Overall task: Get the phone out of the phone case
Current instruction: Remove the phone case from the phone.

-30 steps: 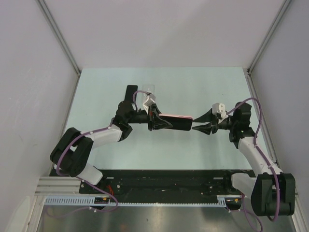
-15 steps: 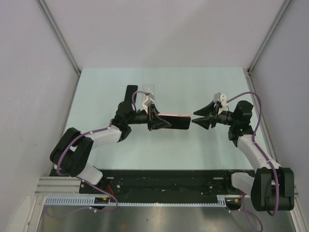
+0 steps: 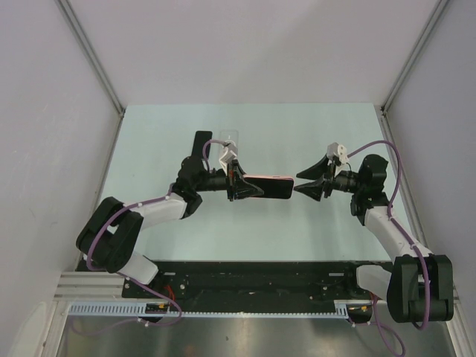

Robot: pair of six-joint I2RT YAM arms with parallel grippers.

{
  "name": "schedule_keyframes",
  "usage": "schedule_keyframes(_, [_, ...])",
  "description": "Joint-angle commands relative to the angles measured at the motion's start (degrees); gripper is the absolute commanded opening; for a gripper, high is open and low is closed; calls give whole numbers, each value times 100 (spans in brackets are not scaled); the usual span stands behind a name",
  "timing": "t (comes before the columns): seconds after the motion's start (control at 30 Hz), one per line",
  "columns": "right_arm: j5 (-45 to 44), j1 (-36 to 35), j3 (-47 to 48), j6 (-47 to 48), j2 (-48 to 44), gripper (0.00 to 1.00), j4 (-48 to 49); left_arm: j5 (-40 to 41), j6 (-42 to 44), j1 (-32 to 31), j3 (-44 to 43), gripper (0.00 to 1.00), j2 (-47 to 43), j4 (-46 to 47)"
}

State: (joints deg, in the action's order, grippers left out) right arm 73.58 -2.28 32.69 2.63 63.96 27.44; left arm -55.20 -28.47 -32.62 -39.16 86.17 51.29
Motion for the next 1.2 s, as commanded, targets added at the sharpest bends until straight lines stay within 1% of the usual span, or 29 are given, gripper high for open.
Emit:
schedule_keyframes(0.0, [139, -62, 177, 132, -7, 55, -2, 132, -62, 19, -22, 1, -338, 452])
schedule_keyframes(0.27, [51, -70, 177, 299, 46, 55, -98, 71, -150, 19, -4, 0, -382, 549])
schedule_keyframes(0.73, [-28, -62, 168, 308, 55, 56, -63, -96, -291, 1, 5, 0, -311, 707])
schedule_keyframes(0.9, [-72, -70, 168, 510, 64, 55, -178, -158, -396, 1, 13, 0, -311, 847])
schedule_keyframes(1.17, [-64, -97, 168, 273, 55, 56, -20, -175, -467, -16, 48, 0, -259, 988])
